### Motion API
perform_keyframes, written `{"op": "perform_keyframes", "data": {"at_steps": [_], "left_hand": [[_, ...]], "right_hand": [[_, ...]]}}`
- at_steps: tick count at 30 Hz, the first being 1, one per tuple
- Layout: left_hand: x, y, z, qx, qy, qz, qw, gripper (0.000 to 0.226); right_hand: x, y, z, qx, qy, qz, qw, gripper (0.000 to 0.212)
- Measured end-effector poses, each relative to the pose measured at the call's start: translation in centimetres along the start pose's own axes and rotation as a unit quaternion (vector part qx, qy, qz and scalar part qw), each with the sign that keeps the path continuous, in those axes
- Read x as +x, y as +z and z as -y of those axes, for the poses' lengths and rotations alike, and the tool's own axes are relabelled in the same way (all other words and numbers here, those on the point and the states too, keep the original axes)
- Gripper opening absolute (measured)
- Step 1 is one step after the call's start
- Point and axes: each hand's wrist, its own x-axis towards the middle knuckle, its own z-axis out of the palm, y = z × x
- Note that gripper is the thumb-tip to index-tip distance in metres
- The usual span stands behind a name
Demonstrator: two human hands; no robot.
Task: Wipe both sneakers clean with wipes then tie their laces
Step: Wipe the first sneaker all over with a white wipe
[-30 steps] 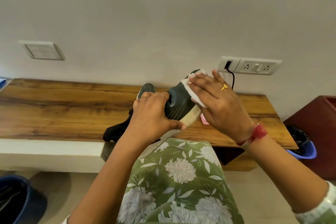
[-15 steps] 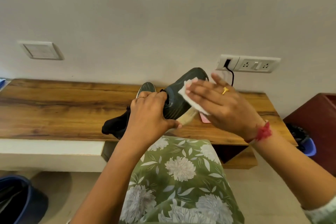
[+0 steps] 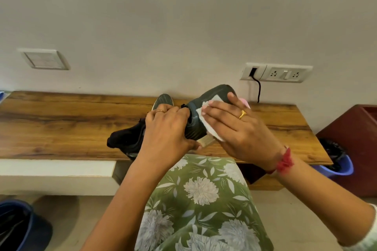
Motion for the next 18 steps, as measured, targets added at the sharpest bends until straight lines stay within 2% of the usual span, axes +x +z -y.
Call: {"op": "perform_keyframes", "data": {"at_steps": [1,5,9,11,14,18], "left_hand": [[0.0,0.0,0.1,0.004,0.001,0.001,1.000,0.058],[0.2,0.0,-0.3,0.017,0.012,-0.001,1.000,0.058],[0.2,0.1,0.4,0.044,0.017,-0.009,0.999,0.057],[0.3,0.1,0.6,0.042,0.018,-0.007,0.999,0.058],[0.5,0.3,-0.1,0.046,0.025,0.007,0.999,0.058],[0.4,0.5,0.3,0.044,0.020,0.018,0.999,0.055]], "right_hand": [[0.1,-0.3,-0.4,-0.012,0.007,0.002,1.000,0.030],[0.7,-0.6,-1.0,-0.013,0.128,-0.030,0.991,0.031],[-0.1,-0.3,0.6,-0.007,0.026,0.013,1.000,0.031],[0.0,-0.8,-1.5,-0.022,0.035,0.015,0.999,0.030],[0.3,-1.0,-2.2,-0.022,0.097,0.011,0.995,0.029],[-0.3,-0.5,0.2,0.001,0.027,0.030,0.999,0.029]]}}
